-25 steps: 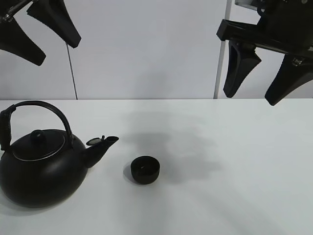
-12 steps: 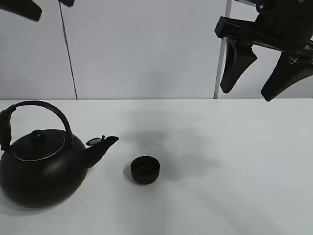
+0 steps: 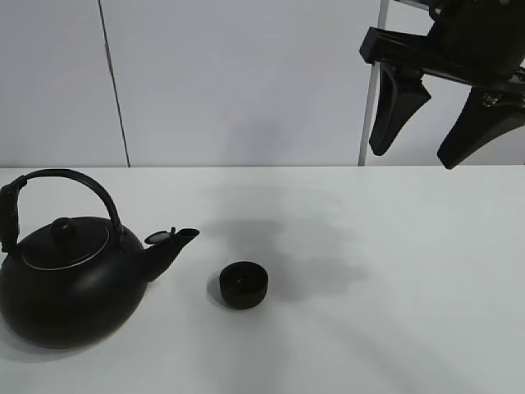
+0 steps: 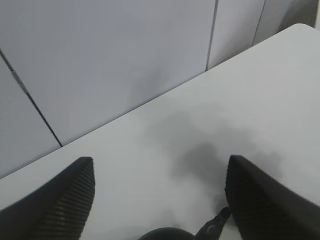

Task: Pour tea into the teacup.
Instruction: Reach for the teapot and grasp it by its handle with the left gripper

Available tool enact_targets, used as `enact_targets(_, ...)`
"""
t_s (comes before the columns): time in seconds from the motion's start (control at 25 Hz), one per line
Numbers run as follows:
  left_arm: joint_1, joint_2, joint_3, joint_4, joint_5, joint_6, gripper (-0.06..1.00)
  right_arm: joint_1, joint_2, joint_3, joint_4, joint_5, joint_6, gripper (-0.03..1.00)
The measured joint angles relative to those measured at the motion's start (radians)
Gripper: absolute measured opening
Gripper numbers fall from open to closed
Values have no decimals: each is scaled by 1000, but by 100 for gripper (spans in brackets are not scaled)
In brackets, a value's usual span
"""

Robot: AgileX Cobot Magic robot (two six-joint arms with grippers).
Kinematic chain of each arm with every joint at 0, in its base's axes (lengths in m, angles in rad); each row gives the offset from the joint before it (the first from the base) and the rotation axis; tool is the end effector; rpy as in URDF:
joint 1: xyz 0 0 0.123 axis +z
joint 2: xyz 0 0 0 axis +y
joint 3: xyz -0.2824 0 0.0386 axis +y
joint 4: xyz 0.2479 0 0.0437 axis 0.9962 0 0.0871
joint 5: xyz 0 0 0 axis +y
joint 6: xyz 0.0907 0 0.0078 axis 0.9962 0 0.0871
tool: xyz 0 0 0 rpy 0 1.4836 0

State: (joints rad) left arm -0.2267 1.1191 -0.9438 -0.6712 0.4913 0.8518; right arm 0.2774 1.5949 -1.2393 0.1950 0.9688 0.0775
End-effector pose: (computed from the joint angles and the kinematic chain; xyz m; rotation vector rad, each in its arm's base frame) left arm 0.2280 -0.0801 0.3531 0.6514 1.9390 -0.2968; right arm 0.3067 0.1025 0.2744 -0.1643 2.8220 0.3340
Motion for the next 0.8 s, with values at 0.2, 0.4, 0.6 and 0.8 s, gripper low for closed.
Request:
enact_targets(0.2, 0, -81, 191, -19, -152, 12, 53, 0, 0, 0, -1, 0, 0, 48)
enact_targets(0.4, 0, -99, 307, -56, -285, 15, 53, 0, 0, 0, -1, -2, 0, 48)
enact_targets(0.6, 0, -100, 309, -64, -347, -35, 53, 0, 0, 0, -1, -3, 0, 48)
enact_targets(0.8, 0, -100, 309, -53, -394, -50, 53, 0, 0, 0, -1, -11, 0, 48)
